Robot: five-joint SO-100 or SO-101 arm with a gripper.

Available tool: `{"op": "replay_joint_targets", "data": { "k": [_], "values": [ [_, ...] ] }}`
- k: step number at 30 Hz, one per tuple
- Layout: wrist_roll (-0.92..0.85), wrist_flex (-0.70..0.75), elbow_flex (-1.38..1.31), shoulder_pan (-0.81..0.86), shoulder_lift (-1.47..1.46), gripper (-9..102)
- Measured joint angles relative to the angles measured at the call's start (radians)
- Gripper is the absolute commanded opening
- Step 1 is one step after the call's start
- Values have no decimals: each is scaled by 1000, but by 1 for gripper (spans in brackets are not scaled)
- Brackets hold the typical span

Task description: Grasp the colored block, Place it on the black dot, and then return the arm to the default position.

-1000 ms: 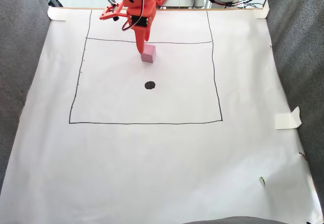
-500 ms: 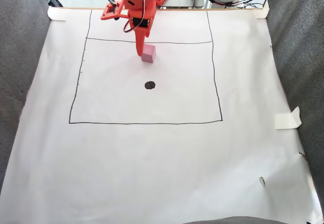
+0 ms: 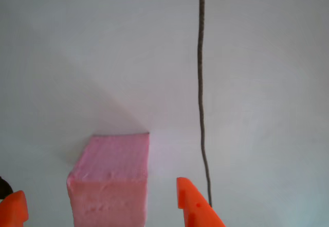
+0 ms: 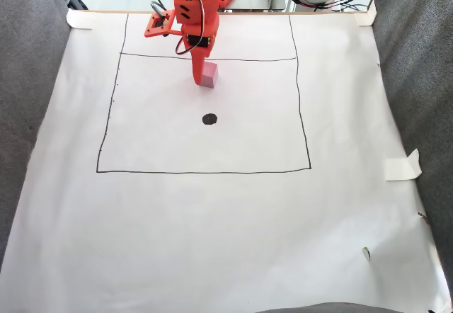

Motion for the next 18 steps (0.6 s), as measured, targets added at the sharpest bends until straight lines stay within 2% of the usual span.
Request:
{"op": "replay_joint_targets", "data": {
  "k": [18],
  "values": [
    [-37,-37,20,0,-28,28]
  ]
}}
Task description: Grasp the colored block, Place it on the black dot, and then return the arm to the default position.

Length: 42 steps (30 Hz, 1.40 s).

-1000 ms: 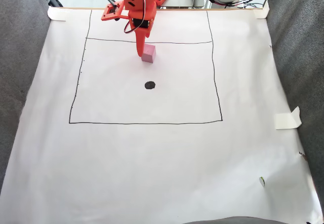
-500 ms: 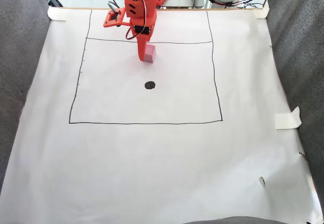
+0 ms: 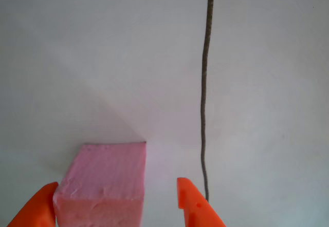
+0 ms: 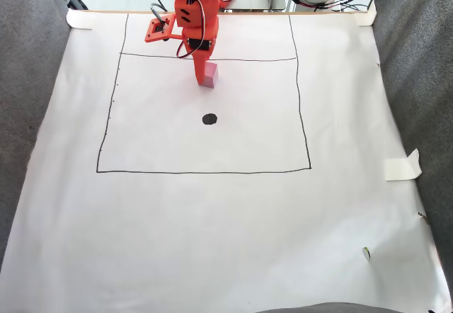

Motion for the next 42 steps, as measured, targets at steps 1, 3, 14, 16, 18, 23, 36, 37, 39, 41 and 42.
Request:
{"op": "replay_joint_targets", "data": {
  "k": [1,3,14,16,18,23,36,37,39,41,42],
  "values": [
    [0,-3,0,0,0,27],
    [0,-9,0,2,0,24],
    [0,-60,6,6,-8,5],
    [-5,-64,6,8,-8,3],
    [-5,-69,6,8,-8,2],
    [-5,-66,6,8,-8,1],
    [54,109,-241,3,-48,0],
    [58,109,-259,3,-55,0],
    [67,106,-298,5,-74,0],
    [75,91,-333,5,-98,0],
    [77,80,-353,5,-115,0]
  ]
}}
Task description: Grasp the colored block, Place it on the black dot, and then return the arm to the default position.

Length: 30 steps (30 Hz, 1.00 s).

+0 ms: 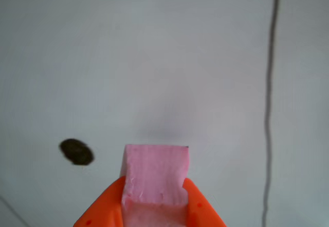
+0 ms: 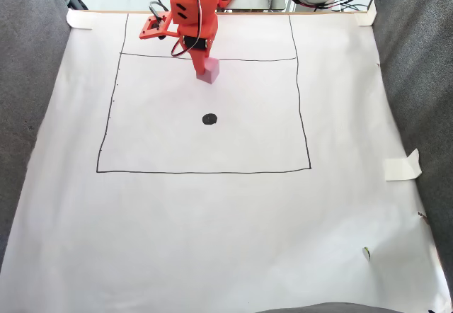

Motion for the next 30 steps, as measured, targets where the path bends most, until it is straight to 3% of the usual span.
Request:
{"op": "replay_joint_targets", "data": {
  "k": [16,30],
  "values": [
    [86,-28,-311,23,-262,0],
    [156,170,-690,-15,-500,0]
  ]
}}
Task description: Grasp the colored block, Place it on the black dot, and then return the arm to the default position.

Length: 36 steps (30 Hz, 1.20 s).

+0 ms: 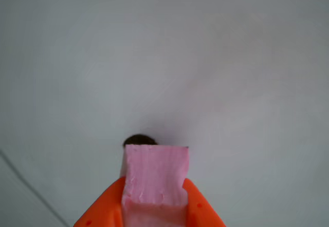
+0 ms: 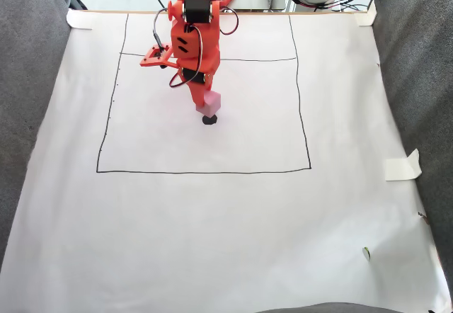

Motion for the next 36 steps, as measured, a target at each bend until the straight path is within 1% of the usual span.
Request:
{"op": "replay_joint_targets", "data": {
  "k": [4,11,20,36],
  "values": [
    [11,84,-133,0,-61,0],
    [17,121,-230,2,-141,0],
    [17,222,-420,5,-258,0],
    [17,253,-555,21,-351,0]
  ]
}}
